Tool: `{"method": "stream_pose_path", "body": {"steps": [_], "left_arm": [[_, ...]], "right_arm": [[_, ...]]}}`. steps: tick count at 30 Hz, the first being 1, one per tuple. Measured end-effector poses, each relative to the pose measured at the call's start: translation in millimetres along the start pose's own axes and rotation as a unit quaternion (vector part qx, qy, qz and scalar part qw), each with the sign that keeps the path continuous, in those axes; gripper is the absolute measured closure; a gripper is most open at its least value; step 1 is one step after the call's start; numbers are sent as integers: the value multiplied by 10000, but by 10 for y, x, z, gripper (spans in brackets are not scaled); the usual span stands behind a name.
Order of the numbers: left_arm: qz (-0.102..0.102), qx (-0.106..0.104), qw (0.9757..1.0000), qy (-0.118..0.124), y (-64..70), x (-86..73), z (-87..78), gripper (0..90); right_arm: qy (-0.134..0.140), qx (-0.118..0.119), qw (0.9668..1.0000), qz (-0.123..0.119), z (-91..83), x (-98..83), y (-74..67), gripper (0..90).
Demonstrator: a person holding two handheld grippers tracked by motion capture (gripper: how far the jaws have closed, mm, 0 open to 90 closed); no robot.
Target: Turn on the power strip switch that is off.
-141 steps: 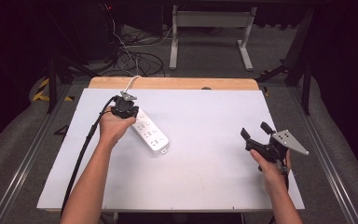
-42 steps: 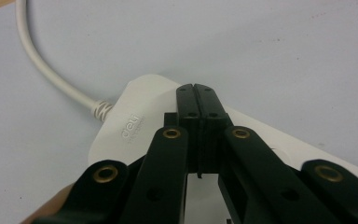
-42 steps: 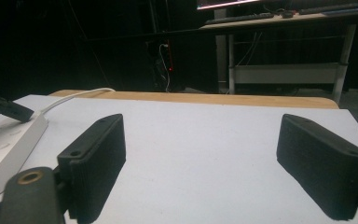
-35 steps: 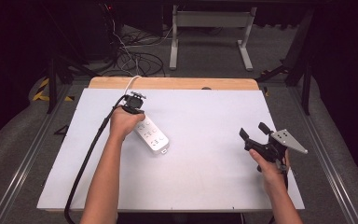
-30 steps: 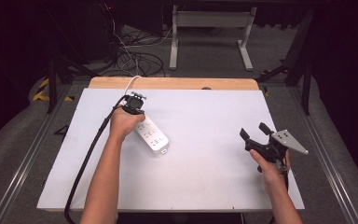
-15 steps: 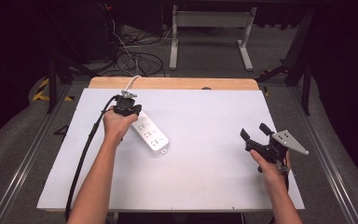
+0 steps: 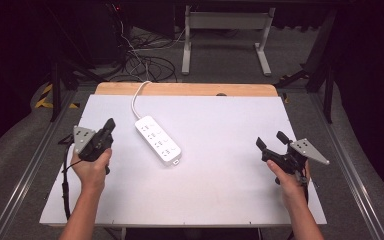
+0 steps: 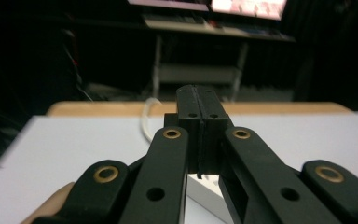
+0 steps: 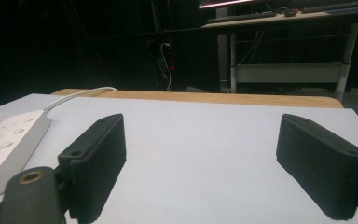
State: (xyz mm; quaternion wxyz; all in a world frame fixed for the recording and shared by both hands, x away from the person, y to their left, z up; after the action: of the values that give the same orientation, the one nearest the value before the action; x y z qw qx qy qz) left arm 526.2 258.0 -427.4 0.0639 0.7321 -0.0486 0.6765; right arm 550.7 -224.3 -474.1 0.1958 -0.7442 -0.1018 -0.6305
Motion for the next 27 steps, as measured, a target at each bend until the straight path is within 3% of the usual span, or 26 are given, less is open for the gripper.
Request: {"method": "stream_pose_path", "body": {"steps": [3,6,9,13,24,27], "left_arm": [[-73,219,9996,169,-79,63,-146,898],[-58,304,9994,133,-116,-1,-251,898],[-100,362,9993,56,-177,-64,-256,898],[-28,376,9993,-1,-193,-101,-220,894],[-87,269,9996,-14,-157,-98,-177,889],[-22,234,9997,17,-141,-97,-169,847]], "right_arm": [[-11,45,10000,-58,17,2,-34,165],[-13,70,9999,-95,14,4,-49,166],[-20,62,9999,-90,15,0,-39,166],[-4,47,10000,-74,7,8,-35,166],[26,-43,10000,-79,-47,16,9,166],[24,-51,10000,-60,-49,18,19,166]]}}
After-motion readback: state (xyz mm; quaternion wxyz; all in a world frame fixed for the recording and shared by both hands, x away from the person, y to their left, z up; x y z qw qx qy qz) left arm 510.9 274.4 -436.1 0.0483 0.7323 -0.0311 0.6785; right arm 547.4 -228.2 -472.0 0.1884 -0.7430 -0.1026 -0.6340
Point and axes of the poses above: each handheld gripper's, and its own axes: z roughly forward along the jaws, x roughly out of its top, y roughly to its right, the point moved 10 cm from there along z, roughly forward along the jaws, and after that the axes turned 3 degrees about z, right-handed, at the moved point
